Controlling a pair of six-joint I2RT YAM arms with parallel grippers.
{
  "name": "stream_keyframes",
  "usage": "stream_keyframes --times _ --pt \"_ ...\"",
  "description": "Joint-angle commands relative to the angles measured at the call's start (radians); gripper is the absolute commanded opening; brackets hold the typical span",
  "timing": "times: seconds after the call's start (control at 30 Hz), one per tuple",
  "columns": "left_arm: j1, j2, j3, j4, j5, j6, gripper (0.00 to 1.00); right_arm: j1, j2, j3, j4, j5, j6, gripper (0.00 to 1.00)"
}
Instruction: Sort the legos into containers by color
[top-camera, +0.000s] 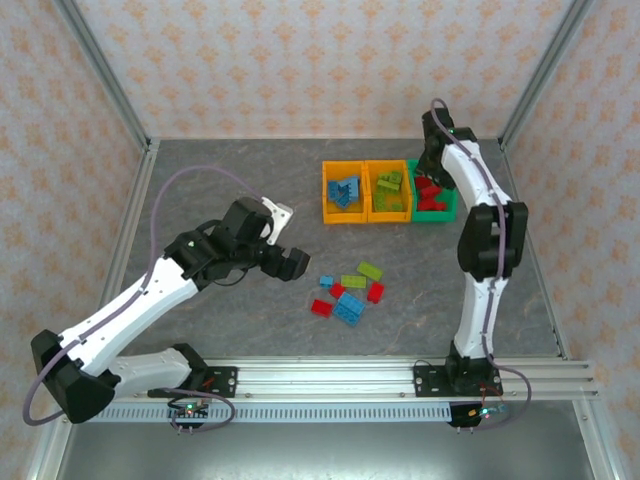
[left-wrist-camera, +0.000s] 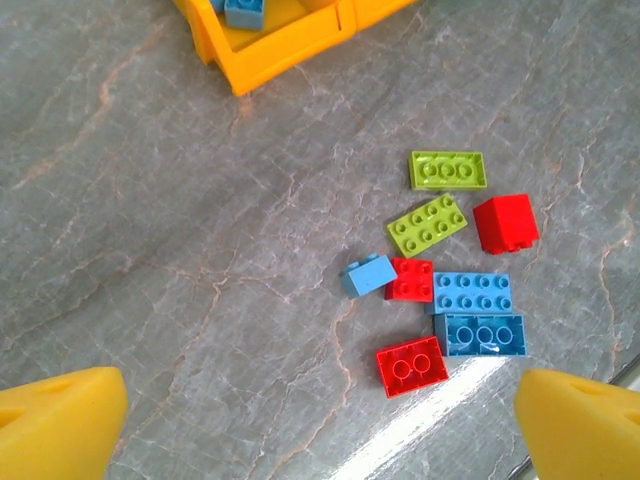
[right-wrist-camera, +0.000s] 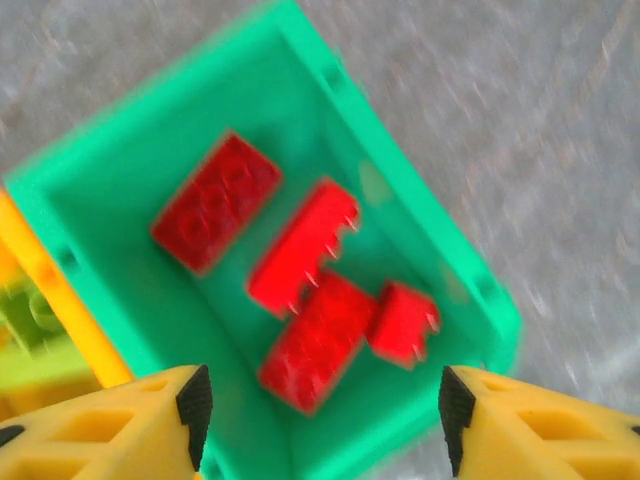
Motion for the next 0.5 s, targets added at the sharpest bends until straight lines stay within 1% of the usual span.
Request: stream_keyframes --times 0.0,0.1,0.2,0.3,0.47 --pt "-0.014 0.097 0.029 -0.055 0.045 -0.034 1.00 0.045 -0.277 -0.208 0.042 -0.063 0.145 0.65" --pt "-0.017 0.195 0.052 -0.048 0.100 -0.082 1.00 0.092 -0.466 -0.411 0.062 -0.061 0.221 0.70" --pt "-0.025 0.288 0.066 -0.018 0.157 -0.120 1.00 0.106 -0.597 -0.535 0.030 -0.069 0.265 0.74" --pt "-0.036 0.381 0.097 -0.015 0.188 -0.128 0.98 0.108 -0.667 -0.600 -0.014 -0.066 0.278 0.76" --pt "-0.037 0.521 0.169 -0.046 0.183 -0.183 0.92 0.109 -0.712 -0.625 -0.055 -0.061 0.280 0.77"
